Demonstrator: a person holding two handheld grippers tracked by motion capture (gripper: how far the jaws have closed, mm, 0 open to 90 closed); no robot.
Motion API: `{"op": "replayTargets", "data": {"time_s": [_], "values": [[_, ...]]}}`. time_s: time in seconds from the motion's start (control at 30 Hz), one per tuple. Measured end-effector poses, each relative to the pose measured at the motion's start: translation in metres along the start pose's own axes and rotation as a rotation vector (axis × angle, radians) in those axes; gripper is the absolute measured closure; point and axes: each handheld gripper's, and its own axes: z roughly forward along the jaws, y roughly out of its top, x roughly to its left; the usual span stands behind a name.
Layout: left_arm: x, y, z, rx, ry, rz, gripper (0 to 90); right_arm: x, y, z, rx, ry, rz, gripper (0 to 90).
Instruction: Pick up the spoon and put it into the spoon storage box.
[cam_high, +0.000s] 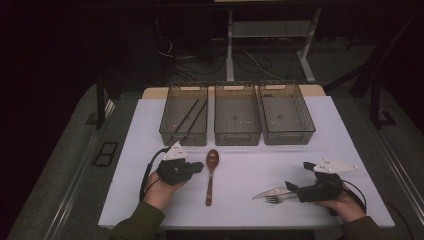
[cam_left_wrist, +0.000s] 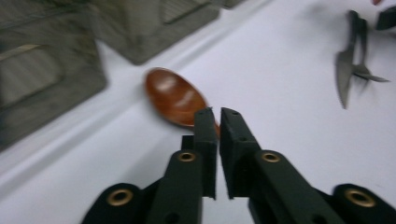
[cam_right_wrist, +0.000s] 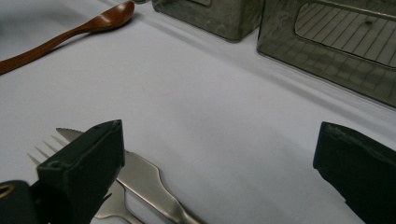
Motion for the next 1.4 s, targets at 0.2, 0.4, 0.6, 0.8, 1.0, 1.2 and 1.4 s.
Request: {"op": "replayTargets", "data": {"time_s": [0.2, 0.4, 0.6, 0.8, 1.0, 1.2, 1.4], "values": [[-0.012, 0.002, 0.015, 0.036, -0.045, 0.036, 88.6, 0.0, 0.0, 0.0, 0.002, -0.001, -0.001, 1.5], [-0.018, 0.001, 0.031, 0.085, -0.068, 0.068, 88.5, -0.001, 0.0, 0.0, 0.004, -0.002, -0.004, 1.5], [-0.019, -0.001, 0.04, 0.11, -0.095, 0.063, 88.3, -0.001, 0.0, 0.0, 0.005, -0.002, -0.004, 1.6], [-0.02, -0.002, 0.046, 0.14, -0.109, 0.066, 88.3, -0.001, 0.0, 0.001, 0.006, -0.001, -0.004, 1.6], [-0.019, -0.003, 0.048, 0.167, -0.118, 0.074, 88.4, -0.001, 0.0, 0.001, 0.009, -0.002, -0.003, 1.5], [-0.018, -0.003, 0.047, 0.177, -0.111, 0.074, 88.4, -0.002, 0.0, 0.001, 0.009, -0.003, -0.004, 1.5], [-0.017, -0.003, 0.044, 0.19, -0.087, 0.091, 88.4, -0.002, -0.001, 0.001, 0.007, -0.006, -0.001, 1.6]]}}
